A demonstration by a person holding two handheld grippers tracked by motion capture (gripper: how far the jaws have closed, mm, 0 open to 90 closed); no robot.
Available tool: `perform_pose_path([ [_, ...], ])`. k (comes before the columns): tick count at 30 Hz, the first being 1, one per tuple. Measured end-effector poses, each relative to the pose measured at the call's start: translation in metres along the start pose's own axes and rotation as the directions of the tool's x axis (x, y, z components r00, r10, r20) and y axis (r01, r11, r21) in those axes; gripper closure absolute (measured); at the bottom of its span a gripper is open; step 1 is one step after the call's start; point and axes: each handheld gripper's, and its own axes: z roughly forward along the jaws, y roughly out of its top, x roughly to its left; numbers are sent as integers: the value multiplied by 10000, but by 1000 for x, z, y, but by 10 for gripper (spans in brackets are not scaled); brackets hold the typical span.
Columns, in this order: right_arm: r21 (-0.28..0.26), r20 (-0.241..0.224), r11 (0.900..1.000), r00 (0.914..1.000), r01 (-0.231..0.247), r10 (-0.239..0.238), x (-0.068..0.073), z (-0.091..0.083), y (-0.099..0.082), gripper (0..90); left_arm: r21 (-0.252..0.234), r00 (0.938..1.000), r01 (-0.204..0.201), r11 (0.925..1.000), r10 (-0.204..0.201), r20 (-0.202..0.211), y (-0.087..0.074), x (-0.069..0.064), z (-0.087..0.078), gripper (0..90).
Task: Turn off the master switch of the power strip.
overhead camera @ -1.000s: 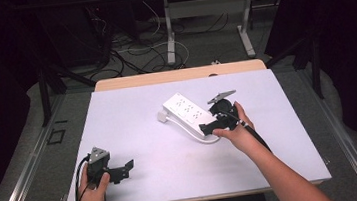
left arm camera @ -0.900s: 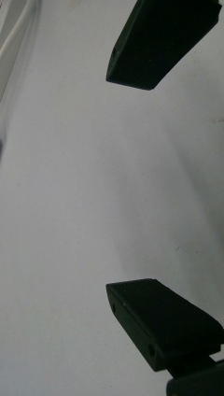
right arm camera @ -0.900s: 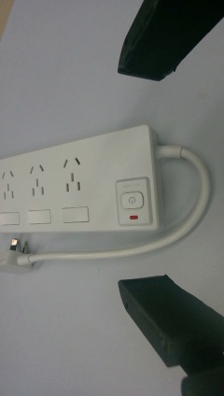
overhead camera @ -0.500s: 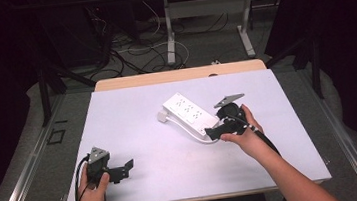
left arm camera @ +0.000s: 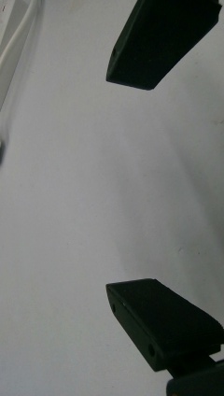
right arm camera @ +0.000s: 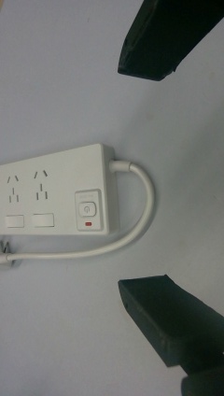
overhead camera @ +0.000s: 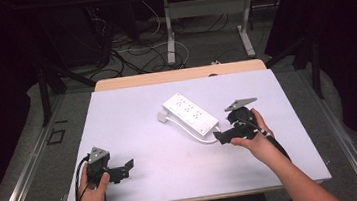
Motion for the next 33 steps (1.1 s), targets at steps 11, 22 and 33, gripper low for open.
perform_pose_path([
  [11,-446,-2,9988,9998,-186,186,-13,-15,-18,0,104,10000,9,9999,-9,24,0,0,0,21],
  [22,-795,-23,9959,9991,-435,435,-23,-25,-35,0,100,10000,5,9999,-5,18,0,0,0,21],
  [33,-909,347,9935,9968,-682,716,-39,-36,-57,0,102,10000,20,9999,-20,1,0,0,0,22],
])
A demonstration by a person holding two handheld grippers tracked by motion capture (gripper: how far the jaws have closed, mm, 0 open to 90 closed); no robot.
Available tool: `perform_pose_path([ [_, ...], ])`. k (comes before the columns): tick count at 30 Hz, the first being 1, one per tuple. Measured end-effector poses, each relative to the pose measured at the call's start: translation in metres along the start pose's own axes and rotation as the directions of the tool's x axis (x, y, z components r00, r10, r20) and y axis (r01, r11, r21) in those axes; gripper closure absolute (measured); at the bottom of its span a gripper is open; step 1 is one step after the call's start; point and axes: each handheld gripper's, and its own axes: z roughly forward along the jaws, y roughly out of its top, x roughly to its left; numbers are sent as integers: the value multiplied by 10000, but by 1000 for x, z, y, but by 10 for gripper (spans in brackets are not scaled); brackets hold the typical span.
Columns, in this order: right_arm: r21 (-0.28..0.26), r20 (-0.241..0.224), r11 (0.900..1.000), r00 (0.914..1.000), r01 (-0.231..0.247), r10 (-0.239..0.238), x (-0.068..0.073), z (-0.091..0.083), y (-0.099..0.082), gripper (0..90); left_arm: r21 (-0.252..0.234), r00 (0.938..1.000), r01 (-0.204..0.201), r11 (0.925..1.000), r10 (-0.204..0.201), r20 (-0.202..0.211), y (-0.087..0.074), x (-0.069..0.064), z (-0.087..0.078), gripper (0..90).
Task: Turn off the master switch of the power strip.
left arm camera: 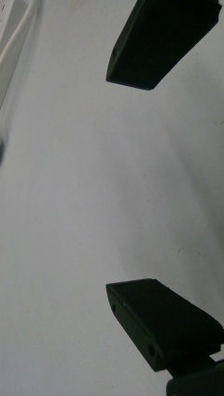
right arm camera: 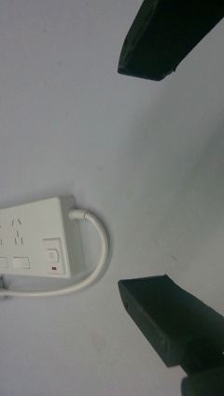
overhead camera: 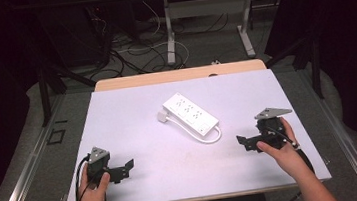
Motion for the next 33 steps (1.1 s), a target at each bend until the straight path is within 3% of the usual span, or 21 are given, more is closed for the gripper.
perform_pose_path([
  [10,26,444,9992,9982,-399,398,-17,-14,-18,0,23,10000,4,10000,-4,-12,0,0,0,21],
  [19,995,1000,9934,9939,-565,465,-34,-17,-37,0,55,10000,-31,10000,31,-28,0,1,0,22],
  [33,1374,1617,9874,9853,-779,553,-46,-18,-52,0,4,10000,-11,10000,11,-48,0,1,0,22],
])
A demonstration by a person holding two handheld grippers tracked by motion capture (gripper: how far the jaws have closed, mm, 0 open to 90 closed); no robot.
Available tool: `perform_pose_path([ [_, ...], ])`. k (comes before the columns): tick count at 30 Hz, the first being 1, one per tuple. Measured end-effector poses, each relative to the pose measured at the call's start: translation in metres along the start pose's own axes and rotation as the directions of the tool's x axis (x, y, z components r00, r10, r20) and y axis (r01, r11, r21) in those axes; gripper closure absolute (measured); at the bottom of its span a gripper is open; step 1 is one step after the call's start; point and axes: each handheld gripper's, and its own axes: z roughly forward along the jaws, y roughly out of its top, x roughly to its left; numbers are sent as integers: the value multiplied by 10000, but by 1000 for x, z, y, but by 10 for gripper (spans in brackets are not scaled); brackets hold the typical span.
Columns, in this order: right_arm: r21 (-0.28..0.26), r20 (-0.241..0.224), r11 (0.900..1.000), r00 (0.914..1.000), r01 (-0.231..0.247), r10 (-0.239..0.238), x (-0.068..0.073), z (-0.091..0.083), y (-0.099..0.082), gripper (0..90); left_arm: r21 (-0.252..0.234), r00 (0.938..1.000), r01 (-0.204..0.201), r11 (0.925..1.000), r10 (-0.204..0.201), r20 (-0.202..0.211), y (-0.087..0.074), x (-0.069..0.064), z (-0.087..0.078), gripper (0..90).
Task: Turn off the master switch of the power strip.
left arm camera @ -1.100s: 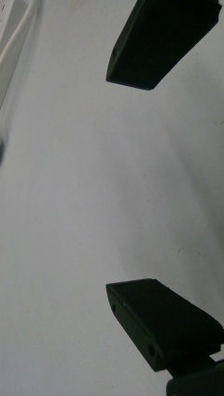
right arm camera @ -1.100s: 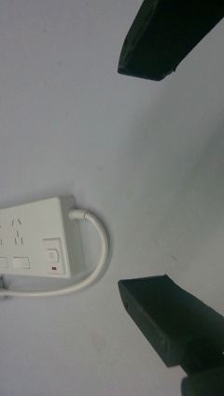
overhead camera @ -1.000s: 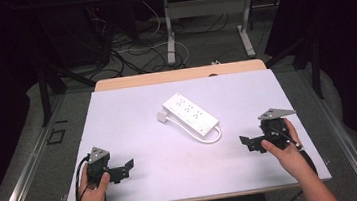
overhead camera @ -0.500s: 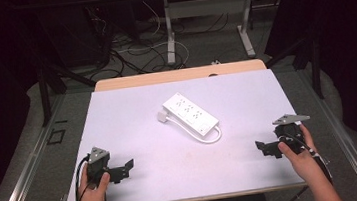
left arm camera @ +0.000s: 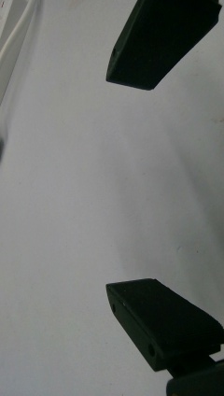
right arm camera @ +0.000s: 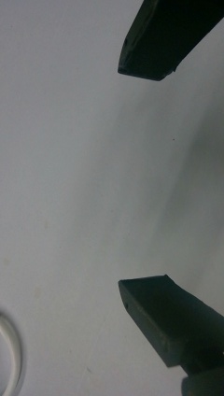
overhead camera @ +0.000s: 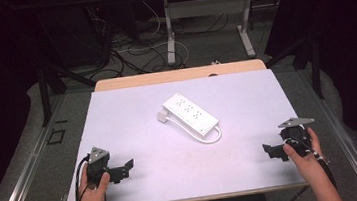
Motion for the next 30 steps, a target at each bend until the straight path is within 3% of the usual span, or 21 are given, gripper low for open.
perform_pose_path([
  [14,-105,212,9979,9978,-632,634,-18,7,-15,0,15,10000,25,10000,-25,-23,0,1,0,22],
  [30,-192,302,9948,9945,-1001,1006,-23,6,-23,0,14,10000,25,10000,-25,-30,0,1,0,22],
])
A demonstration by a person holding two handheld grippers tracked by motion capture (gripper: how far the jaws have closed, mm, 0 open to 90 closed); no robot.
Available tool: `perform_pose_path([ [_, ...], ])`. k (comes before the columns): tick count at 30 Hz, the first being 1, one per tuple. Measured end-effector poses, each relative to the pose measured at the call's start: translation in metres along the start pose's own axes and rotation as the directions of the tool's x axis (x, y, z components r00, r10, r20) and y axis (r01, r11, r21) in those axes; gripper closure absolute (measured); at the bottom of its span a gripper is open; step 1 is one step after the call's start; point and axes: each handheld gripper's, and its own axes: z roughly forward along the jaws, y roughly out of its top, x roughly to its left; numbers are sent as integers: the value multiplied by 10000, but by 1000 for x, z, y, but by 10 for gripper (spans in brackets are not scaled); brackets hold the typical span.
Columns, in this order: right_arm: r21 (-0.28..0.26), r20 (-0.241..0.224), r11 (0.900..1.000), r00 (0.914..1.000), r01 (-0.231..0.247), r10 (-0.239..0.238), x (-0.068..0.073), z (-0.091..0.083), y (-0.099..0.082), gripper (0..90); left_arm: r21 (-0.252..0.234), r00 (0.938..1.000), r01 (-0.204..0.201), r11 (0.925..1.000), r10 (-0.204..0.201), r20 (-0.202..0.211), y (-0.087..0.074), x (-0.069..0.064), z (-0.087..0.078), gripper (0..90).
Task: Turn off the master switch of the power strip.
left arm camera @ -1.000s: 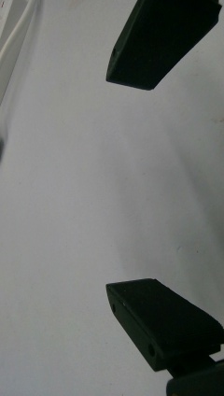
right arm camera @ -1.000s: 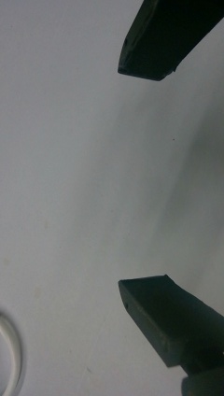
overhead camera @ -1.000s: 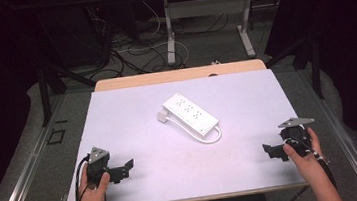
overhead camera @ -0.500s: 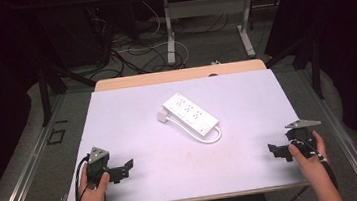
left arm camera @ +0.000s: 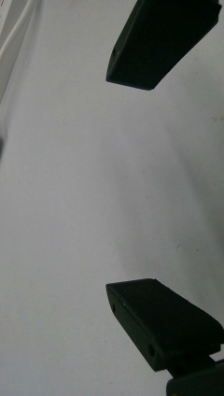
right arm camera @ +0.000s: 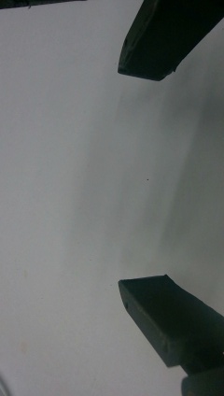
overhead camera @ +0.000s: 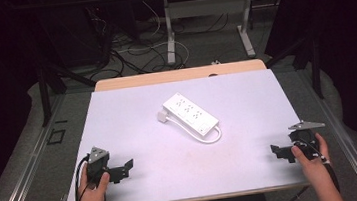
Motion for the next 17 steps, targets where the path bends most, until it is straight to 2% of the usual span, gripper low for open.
perform_pose_path([
  [8,-25,-19,9999,9999,137,-137,-1,0,-2,0,11,10000,6,10000,-6,9,0,0,0,22],
  [11,-4,28,10000,10000,-6,6,0,0,-2,0,24,10000,7,10000,-7,18,0,0,0,22],
  [17,-39,-26,10000,10000,79,-79,-1,-1,-3,0,44,10000,3,10000,-3,3,0,0,1,22],
])
